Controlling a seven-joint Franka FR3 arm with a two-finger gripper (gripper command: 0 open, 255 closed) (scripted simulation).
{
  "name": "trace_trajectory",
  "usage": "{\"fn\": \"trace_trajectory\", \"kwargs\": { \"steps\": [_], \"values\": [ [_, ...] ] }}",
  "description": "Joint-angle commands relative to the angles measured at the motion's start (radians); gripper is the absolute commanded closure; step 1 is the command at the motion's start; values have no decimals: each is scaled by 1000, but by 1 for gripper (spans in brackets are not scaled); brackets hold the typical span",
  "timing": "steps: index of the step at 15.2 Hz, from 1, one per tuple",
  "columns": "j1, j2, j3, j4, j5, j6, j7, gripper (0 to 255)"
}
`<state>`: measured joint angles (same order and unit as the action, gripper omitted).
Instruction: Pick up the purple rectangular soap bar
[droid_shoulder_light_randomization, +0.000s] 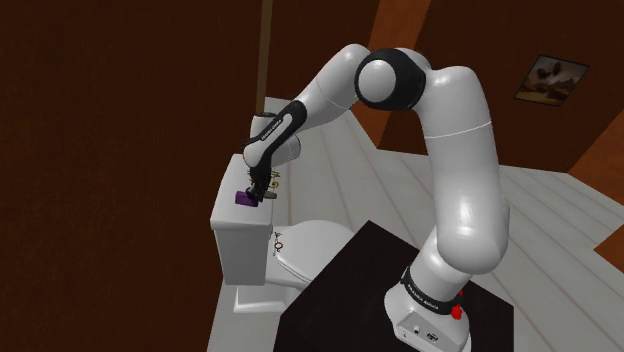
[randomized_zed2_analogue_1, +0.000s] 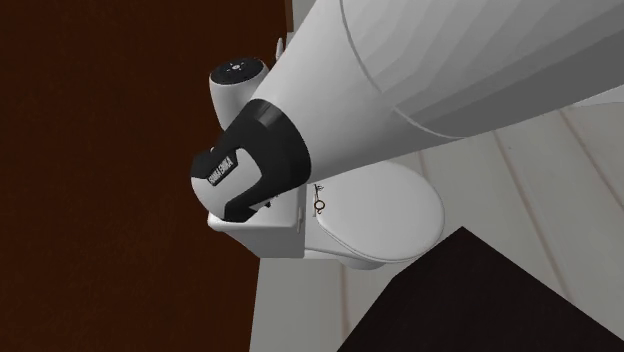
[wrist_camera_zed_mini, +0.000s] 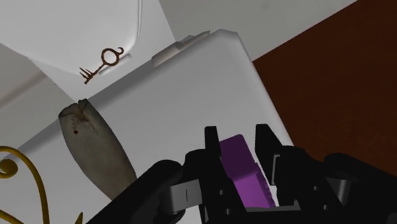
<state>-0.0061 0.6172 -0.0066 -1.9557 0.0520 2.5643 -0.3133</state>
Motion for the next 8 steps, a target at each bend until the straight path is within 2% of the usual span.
{"fn": "trace_trajectory", "kwargs": {
  "steps": [1, 8],
  "values": [
    [1, -21, -1, -3, -1, -18, 1, 255],
    [2, -77, -2, -13, -3, -65, 4, 255]
  ]
}}
